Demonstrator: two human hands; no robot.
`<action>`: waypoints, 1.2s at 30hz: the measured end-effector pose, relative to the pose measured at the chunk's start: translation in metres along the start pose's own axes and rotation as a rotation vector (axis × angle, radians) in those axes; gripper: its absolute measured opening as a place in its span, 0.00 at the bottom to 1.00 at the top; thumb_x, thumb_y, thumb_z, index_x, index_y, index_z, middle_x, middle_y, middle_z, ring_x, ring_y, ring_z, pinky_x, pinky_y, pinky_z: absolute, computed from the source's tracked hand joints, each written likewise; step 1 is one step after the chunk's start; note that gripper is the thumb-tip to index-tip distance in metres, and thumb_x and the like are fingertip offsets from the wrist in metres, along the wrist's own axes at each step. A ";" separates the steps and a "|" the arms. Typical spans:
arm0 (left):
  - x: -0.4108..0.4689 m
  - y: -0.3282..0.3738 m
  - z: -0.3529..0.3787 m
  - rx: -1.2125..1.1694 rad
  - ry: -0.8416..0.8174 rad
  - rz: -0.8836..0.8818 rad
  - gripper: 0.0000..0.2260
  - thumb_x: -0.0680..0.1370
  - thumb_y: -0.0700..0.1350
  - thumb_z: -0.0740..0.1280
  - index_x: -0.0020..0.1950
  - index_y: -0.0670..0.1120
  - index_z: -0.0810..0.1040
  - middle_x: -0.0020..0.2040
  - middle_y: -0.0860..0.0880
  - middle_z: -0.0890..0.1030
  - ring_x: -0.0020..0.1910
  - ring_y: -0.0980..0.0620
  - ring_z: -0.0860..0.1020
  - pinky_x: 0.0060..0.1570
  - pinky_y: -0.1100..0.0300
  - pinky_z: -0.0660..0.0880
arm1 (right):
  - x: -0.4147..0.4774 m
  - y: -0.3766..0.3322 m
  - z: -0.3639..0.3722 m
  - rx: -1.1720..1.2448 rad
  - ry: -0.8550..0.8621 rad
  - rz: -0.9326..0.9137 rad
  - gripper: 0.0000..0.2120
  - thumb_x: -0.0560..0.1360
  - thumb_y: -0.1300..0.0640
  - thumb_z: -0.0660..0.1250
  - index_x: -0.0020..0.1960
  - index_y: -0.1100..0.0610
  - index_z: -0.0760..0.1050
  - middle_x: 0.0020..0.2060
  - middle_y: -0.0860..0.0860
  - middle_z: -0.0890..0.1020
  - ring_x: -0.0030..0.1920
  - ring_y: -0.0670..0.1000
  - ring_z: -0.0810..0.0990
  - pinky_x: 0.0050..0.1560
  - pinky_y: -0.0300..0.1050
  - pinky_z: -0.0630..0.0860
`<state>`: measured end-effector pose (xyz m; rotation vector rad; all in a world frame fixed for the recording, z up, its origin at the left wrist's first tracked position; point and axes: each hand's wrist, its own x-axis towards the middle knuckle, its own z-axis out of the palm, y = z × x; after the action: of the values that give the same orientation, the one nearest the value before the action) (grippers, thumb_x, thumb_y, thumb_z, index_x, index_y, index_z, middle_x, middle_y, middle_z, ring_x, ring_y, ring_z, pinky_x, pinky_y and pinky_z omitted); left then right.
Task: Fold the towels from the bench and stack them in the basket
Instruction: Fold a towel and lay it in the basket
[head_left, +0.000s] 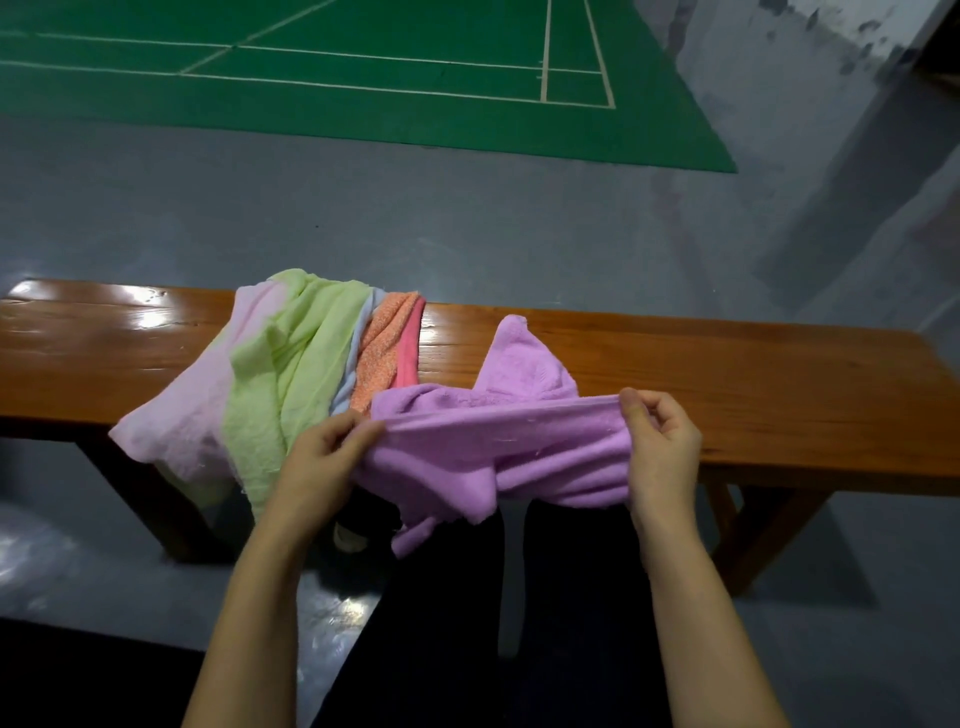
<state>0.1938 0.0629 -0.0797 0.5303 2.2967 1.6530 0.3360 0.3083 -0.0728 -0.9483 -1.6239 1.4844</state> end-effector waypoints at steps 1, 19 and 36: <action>-0.001 0.003 0.006 -0.111 0.085 -0.026 0.12 0.77 0.49 0.66 0.35 0.46 0.76 0.31 0.55 0.71 0.34 0.57 0.67 0.35 0.56 0.64 | 0.000 -0.002 0.000 0.021 -0.022 0.006 0.09 0.77 0.56 0.66 0.38 0.53 0.77 0.32 0.45 0.77 0.38 0.47 0.74 0.43 0.45 0.71; -0.005 0.068 0.062 0.171 -0.140 0.282 0.06 0.73 0.51 0.68 0.36 0.57 0.78 0.36 0.54 0.81 0.39 0.62 0.76 0.44 0.68 0.70 | -0.024 -0.048 0.013 0.054 -0.666 0.112 0.05 0.70 0.65 0.71 0.37 0.58 0.79 0.28 0.48 0.78 0.29 0.41 0.74 0.32 0.31 0.72; -0.011 0.068 0.061 0.024 -0.241 0.183 0.20 0.76 0.43 0.69 0.67 0.52 0.72 0.58 0.60 0.78 0.56 0.70 0.74 0.53 0.75 0.68 | -0.022 -0.052 0.031 0.026 -0.634 0.021 0.02 0.73 0.61 0.70 0.41 0.58 0.78 0.32 0.55 0.80 0.36 0.46 0.77 0.40 0.36 0.73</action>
<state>0.2381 0.1299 -0.0347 0.9154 2.1487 1.5432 0.3164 0.2712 -0.0236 -0.4952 -2.0197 1.9405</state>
